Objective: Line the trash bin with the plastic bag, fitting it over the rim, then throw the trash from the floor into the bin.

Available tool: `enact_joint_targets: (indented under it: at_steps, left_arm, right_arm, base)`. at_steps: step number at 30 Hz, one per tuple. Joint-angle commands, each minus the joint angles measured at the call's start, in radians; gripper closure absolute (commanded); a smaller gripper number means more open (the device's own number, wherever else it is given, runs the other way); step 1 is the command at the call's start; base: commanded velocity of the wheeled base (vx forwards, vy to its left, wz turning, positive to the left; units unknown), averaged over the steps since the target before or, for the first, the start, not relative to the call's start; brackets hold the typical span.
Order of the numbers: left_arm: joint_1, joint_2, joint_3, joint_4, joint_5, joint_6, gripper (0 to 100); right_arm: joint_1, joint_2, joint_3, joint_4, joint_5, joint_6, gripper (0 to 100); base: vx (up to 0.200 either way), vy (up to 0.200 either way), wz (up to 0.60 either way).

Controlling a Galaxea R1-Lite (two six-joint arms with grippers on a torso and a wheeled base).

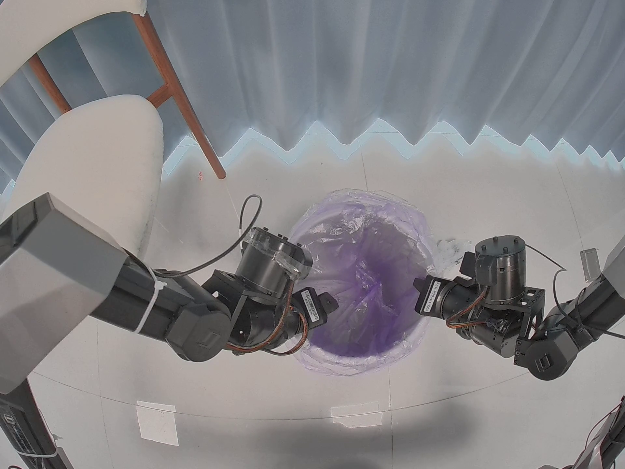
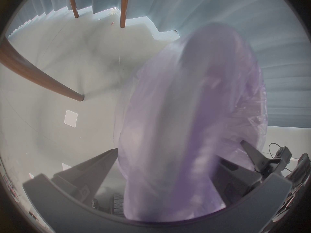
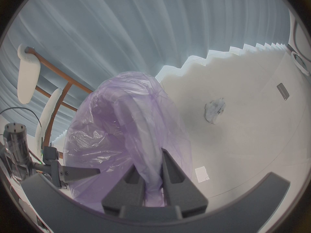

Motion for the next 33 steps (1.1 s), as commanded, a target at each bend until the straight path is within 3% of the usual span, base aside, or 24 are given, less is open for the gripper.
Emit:
enact_joint_targets:
  at_steps: [1,15,16,22,27,30,33]
  left_arm:
    - [-0.001,0.025,-0.002,0.000,0.000,-0.001,100]
    - [0.002,0.036,-0.011,-0.026,0.019,0.001,100]
    - [0.002,0.036,-0.011,-0.026,0.023,0.001,100]
    - [0.031,0.034,-0.008,-0.026,0.037,0.008,100]
    - [0.064,0.010,0.003,-0.026,0.037,0.019,100]
    - [0.088,-0.026,0.029,-0.027,0.036,0.071,100]
    - [0.103,-0.059,0.093,-0.075,0.026,0.186,100]
  right_arm:
    - [0.001,-0.001,0.002,-0.009,0.000,0.001,100]
    - [0.007,0.002,0.031,-0.024,0.002,-0.001,100]
    - [0.007,0.001,0.036,-0.024,0.003,0.004,0]
    - [0.008,-0.050,0.083,-0.086,0.016,0.060,0]
    - [-0.028,-0.168,0.171,-0.089,0.092,0.096,0]
    - [-0.042,-0.292,0.238,-0.084,0.204,0.117,0]
    - [-0.090,-0.389,0.270,-0.078,0.313,0.119,0]
  base:
    - [0.000,0.000,0.00]
    - [0.000,0.000,0.00]
    - [0.000,0.000,0.00]
    - [0.000,0.000,0.00]
    - [0.000,0.000,0.00]
    - [0.000,0.000,0.00]
    - [0.000,0.000,0.00]
